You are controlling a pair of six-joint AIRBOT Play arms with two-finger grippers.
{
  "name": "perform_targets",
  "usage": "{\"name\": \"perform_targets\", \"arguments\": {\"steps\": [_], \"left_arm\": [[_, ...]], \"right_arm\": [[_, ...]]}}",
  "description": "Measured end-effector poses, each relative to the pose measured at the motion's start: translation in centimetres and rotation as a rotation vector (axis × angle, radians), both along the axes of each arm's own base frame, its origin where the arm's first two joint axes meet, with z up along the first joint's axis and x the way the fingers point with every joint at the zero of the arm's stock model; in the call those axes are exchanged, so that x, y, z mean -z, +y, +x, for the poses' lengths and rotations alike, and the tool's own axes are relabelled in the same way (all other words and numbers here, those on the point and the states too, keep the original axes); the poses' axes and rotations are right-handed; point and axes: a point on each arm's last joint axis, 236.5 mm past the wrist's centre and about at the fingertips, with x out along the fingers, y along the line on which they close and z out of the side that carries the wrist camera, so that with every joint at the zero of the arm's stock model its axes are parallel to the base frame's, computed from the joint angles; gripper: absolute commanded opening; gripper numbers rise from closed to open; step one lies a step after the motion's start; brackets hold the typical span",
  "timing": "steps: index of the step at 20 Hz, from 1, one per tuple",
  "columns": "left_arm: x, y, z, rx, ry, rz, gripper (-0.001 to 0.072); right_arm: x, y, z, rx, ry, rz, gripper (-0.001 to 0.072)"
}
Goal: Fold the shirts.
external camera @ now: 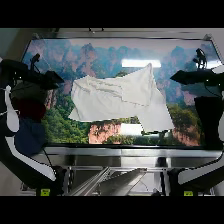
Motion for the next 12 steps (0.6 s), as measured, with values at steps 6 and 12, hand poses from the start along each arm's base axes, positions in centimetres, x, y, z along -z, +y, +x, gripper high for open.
{"name": "perform_targets", "arguments": {"steps": [6, 12], "left_arm": [[5.8, -0.9, -7.3, -0.022, 0.229, -0.016, 0.0696], [9.8, -4.9, -10.3, 0.007, 0.295, -0.016, 0.0695]], "right_arm": [[4.8, -0.8, -3.2, -0.033, 0.188, 0.066, 0.0347], [6.1, -0.4, -3.9, -0.045, 0.235, 0.106, 0.0347]]}}
